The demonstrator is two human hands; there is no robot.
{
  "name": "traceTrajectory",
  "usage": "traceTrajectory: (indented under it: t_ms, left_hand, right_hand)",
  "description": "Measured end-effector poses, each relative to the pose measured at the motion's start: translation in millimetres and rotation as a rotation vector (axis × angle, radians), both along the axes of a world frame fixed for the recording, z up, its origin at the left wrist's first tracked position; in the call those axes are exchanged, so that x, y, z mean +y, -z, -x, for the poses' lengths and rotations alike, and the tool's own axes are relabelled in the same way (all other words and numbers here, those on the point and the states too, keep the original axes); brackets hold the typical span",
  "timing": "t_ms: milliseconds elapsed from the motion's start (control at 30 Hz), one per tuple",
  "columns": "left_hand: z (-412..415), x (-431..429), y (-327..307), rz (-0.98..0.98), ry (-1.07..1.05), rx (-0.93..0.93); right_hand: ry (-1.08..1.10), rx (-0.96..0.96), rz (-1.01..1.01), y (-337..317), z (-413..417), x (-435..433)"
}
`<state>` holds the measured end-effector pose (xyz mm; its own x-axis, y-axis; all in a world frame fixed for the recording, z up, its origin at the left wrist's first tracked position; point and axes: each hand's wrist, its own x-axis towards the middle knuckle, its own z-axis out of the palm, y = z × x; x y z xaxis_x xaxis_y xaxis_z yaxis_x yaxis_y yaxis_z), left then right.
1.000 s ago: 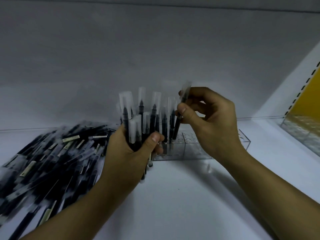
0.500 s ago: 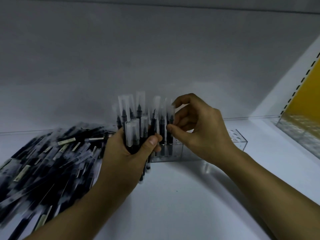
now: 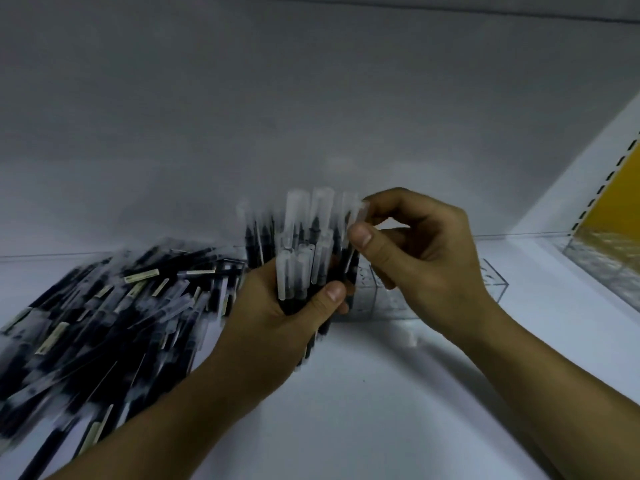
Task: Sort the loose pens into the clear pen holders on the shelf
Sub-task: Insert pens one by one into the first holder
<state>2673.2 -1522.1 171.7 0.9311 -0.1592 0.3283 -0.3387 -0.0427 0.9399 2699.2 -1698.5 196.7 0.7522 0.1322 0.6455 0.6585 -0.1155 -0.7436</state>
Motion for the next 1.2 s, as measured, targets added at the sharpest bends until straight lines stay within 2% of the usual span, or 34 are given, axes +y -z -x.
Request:
traceTrajectory:
  t_ms: [100, 233, 500, 833, 1033, 1200]
  left_hand:
    - [-2.5, 0.9, 1.3, 0.034, 0.030, -0.011]
    - [-2.4, 1.7, 3.5, 0.042, 0.011, 0.018]
    - [-2.1, -1.3, 3.4, -0.013, -0.109, 0.010]
    - [-6.1, -3.3, 21.6, -0.094, -0.068, 0.094]
    - [-7.8, -2.1, 19.6, -0.026, -0.054, 0.019]
    - [-3.5, -3.0, 14.3, 0.027, -0.004, 0.007]
  right_hand:
    - [-0.039, 0.027, -0.003, -1.9, -0.8, 0.7]
    - [-0.077, 0.101, -0.143, -5.3, -1.1, -0.5]
    - [0.065, 0.259, -0.348, -11.6, -18.2, -19.9]
    - [0.294, 0.090, -0.312, -14.4, -24.1, -30.2]
    - [0.359, 0.033, -0.242, -7.2, -27.2, -28.4]
    - [0.393, -0.013, -0.094, -3.3, -27.8, -25.3]
